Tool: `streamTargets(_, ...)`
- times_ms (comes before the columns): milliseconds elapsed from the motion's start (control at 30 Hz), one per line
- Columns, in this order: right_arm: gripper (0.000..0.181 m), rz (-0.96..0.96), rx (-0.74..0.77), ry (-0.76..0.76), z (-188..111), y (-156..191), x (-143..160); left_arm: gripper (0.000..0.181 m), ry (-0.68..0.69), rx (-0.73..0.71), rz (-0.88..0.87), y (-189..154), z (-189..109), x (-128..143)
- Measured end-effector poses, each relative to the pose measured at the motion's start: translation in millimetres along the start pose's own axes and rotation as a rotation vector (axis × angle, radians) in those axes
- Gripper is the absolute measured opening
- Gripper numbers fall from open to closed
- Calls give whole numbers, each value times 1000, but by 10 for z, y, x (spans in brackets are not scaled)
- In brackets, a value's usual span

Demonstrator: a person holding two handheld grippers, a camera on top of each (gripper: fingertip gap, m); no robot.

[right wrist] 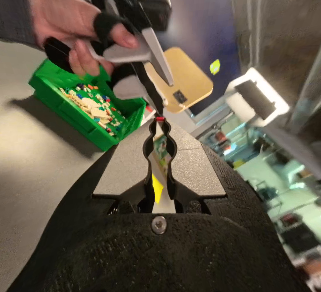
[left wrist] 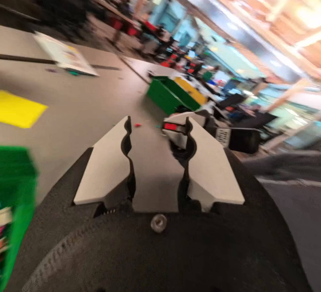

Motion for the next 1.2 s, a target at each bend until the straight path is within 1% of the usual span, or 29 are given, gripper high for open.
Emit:
streamTargets(67, 5, -28, -8, -98, -49, 15, -144, 52, 63, 194, -43, -103, 116, 57)
streamTargets(133, 5, -1, -29, -148, -84, -4, -230, 41, 99, 341, -84, -175, 174, 100)
streamTargets(167, 5, 18, -36, -172, -101, -24, -263, 34, 108, 393, -97, -204, 187, 116)
streamTargets(200, 5, 35, -43, -195, -117, -47, -292, 29, 120, 425, -108, -219, 197, 133)
streamTargets(267, 5, 59, -76, -234, -144, -75, -342, 26, 146, 459, -124, -224, 218, 163)
streamTargets(300, 5, 58, -98, -245, -151, -77, -357, 18, 143, 489, -127, -235, 223, 164)
streamTargets(400, 4, 31, -143, -269, -157, -64, -378, 16, 143, 616, -172, -291, 233, 169)
streamTargets(433, 5, 34, -152, -268, -155, -65, -376, 10, 169, 617, -195, -273, 243, 198)
streamTargets(500, 5, 48, -167, -259, -145, -67, -360, 6, 176, 628, -228, -240, 249, 214)
streamTargets(567, 4, 15, -153, -225, -118, -56, -307, 2, 174, 585, -191, -188, 248, 224)
streamTargets(633, 13, -19, -85, -164, -94, -86, -221, 2, 147, 475, -155, -94, 214, 190)
streamTargets(700, 21, -44, 29, -101, -155, -242, -79, 2, 72, 313, -109, 26, 41, 84)
streamTargets(733, 22, -44, 77, -43, -225, -363, 44, 3, 39, 165, -85, 128, -113, 33)
streamTargets(800, 29, 16, 128, 125, -438, -631, 389, 3, 10, -295, -7, 412, -563, -32)
streamTargets(833, 28, 70, 131, 221, -579, -753, 590, 3, 5, -494, 17, 506, -809, -45)
streamTargets(867, 31, 132, 112, 332, -733, -849, 801, 3, 17, -664, 25, 571, -1031, -35)
streamTargets(900, 31, 194, 80, 454, -898, -918, 1009, 3, 62, -780, 20, 619, -1198, 2)
streamTargets(933, 34, 247, 44, 578, -1068, -964, 1200, 3, 124, -863, -16, 669, -1318, 58)
streamTargets(967, 38, 283, 14, 689, -1237, -992, 1361, 11, 183, -918, -60, 722, -1394, 117)
streamTargets(1000, 41, 303, -13, 782, -1397, -1004, 1488, 27, 222, -980, -104, 776, -1451, 166)
streamTargets(1033, 43, 312, -35, 859, -1544, -1008, 1582, 36, 261, -1016, -140, 821, -1471, 210)
streamTargets(1067, 45, 326, -54, 907, -1664, -1005, 1640, 60, 288, -1068, -163, 864, -1488, 234)
streamTargets(1100, 46, 352, -81, 931, -1759, -991, 1671, 89, 316, -1143, -187, 903, -1515, 254)
streamTargets(1133, 49, 380, -101, 949, -1833, -978, 1698, 102, 361, -1201, -204, 924, -1532, 275)
streamTargets(1200, 45, 455, -123, 937, -1870, -943, 1751, 110, 409, -1281, -195, 942, -1524, 270)
Point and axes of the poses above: each gripper's, where its closed fingertips meet, z out along the fingers, x out of its underside, y = z × x across the jaws, the point moved 7 cm from there along -z, back along the fingers, and after that the axes turned 15 degrees about x, right-handed, at the moved point
